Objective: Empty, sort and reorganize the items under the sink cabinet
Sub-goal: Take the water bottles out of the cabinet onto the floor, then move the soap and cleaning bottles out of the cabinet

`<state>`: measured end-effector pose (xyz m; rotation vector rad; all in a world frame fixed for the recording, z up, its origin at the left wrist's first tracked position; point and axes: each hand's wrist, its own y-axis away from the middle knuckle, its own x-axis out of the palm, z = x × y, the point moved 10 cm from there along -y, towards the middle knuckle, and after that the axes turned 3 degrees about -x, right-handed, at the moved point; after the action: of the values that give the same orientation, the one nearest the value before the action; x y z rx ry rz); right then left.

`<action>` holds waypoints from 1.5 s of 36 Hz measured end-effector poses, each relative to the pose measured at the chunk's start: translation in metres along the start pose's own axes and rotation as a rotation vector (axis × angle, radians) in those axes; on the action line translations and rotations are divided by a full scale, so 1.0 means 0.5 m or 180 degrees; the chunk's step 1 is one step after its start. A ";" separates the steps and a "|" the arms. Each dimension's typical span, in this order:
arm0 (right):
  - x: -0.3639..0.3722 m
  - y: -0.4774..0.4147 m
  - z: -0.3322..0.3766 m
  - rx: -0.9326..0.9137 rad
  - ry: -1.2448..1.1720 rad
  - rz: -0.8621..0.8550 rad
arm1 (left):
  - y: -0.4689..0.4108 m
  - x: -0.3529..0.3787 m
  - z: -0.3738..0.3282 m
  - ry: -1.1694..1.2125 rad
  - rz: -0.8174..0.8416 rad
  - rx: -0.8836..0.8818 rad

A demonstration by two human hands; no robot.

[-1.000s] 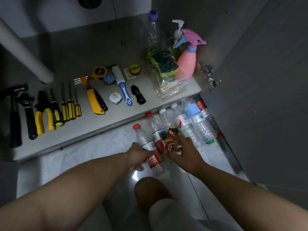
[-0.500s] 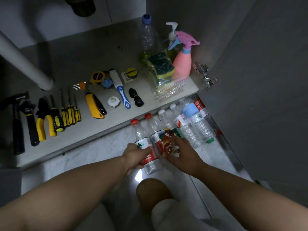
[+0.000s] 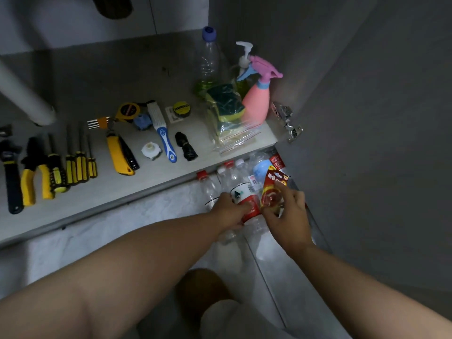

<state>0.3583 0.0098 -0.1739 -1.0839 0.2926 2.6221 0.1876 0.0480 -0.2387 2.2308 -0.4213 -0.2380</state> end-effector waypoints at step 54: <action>0.243 -0.097 0.438 -0.2012 0.2170 0.1856 | 0.185 -0.490 -0.089 -0.3074 -0.1927 0.1903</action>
<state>0.1490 0.1421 -0.1117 -2.4263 -0.1378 2.7883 -0.0459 0.1168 -0.1318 2.6407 -0.3092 -1.7358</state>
